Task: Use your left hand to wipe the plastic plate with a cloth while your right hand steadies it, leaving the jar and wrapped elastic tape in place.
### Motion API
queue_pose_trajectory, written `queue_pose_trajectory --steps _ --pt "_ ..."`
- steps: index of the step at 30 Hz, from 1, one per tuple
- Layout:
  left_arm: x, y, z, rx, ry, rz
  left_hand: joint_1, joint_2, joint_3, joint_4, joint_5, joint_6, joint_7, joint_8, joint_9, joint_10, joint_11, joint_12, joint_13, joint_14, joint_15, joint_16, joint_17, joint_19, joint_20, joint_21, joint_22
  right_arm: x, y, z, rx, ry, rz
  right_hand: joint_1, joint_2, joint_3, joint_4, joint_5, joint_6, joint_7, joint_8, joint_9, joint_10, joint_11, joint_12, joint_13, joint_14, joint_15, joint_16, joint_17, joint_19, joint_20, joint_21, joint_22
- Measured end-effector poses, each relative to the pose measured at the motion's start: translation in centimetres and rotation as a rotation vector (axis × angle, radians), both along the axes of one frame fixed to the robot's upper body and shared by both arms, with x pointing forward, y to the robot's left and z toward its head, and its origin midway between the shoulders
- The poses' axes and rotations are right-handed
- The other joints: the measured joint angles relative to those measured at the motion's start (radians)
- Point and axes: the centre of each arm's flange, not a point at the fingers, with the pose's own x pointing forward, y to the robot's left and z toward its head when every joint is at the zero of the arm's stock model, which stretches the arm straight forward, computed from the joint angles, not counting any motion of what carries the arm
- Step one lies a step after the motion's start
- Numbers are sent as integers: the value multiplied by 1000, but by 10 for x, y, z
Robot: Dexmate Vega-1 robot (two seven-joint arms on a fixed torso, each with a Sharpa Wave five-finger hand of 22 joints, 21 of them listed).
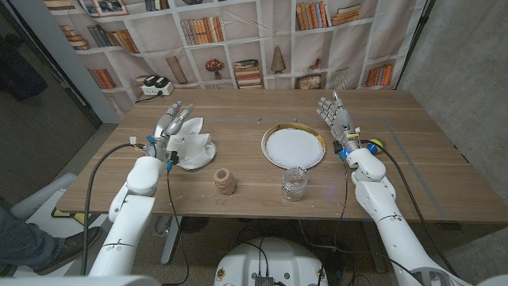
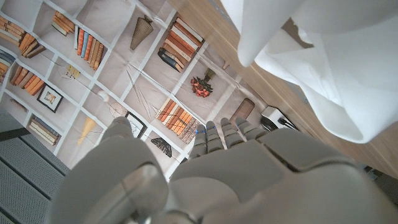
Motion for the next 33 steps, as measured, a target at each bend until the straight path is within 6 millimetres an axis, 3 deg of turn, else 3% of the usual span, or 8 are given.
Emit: queue_pose_trajectory --steps 11,19,27,33 --pt "-10 -2 3 84 5 108 30 -2 5 -13 -5 15 1 0 0 18 -7 0 0 16 -6 0 0 3 4 0 5 1 4 1 -12 4 12 0 0 -3 -3 0 7 7 0 0 5 -5 0 0 8 -7 0 0 7 7 0 0" --pt "-17 -7 4 151 15 186 67 9 9 -37 -20 101 -4 18 0 98 -2 14 0 81 -16 7 0 65 4 19 5 3 5 0 -25 17 22 0 0 -5 -5 0 18 7 0 0 9 -2 0 0 11 -4 0 0 13 2 0 0" --pt "-25 -17 9 221 14 246 77 0 10 -37 -24 107 0 18 0 98 -2 13 0 84 -13 7 0 75 3 19 5 3 6 0 -31 29 31 0 0 -5 -5 0 18 7 0 0 18 -4 0 0 15 0 0 0 13 2 0 0" --pt "-30 -17 9 295 51 357 91 4 11 -52 -27 107 0 18 0 98 -2 13 0 87 -9 7 0 75 4 19 5 4 5 -2 -32 38 36 0 0 -5 -5 0 18 7 0 0 18 -4 0 0 15 0 0 2 13 2 0 0"
